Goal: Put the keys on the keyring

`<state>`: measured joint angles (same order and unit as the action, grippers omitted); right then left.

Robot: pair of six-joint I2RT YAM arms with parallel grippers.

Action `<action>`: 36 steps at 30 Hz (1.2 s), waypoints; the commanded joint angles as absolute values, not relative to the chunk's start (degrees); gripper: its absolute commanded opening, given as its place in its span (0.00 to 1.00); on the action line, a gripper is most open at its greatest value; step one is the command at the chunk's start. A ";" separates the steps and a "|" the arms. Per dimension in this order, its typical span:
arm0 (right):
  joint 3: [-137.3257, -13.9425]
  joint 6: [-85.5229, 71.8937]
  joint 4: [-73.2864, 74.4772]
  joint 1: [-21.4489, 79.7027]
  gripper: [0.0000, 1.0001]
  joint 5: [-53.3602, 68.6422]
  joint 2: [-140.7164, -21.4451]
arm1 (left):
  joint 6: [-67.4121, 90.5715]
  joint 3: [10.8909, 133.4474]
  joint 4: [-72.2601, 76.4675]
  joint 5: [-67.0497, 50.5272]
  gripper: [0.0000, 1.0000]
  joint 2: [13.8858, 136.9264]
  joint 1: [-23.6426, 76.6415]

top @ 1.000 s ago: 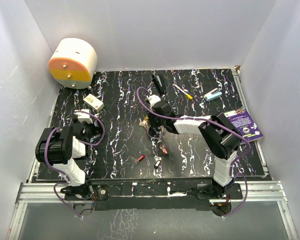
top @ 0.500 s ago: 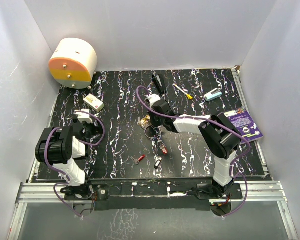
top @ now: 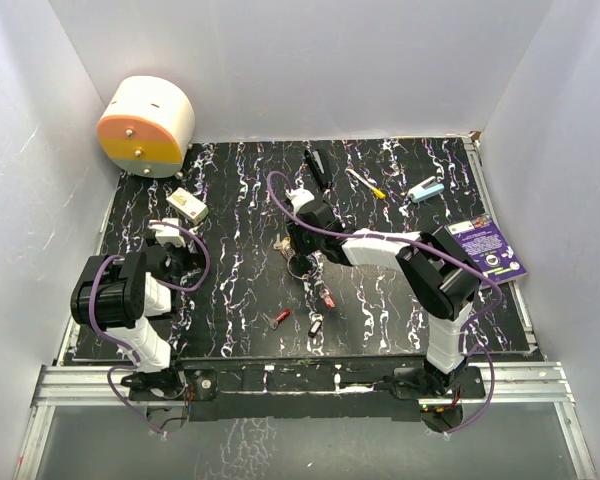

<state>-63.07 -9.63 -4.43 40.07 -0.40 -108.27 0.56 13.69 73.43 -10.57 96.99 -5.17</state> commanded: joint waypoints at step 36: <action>-69.78 -12.55 -2.69 40.90 0.35 1.38 -114.74 | 0.00 14.76 74.30 -11.60 0.97 96.35 -5.10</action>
<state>-68.79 -11.25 -1.19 41.80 -1.93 -113.10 0.56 13.69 73.43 -10.59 96.99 -5.17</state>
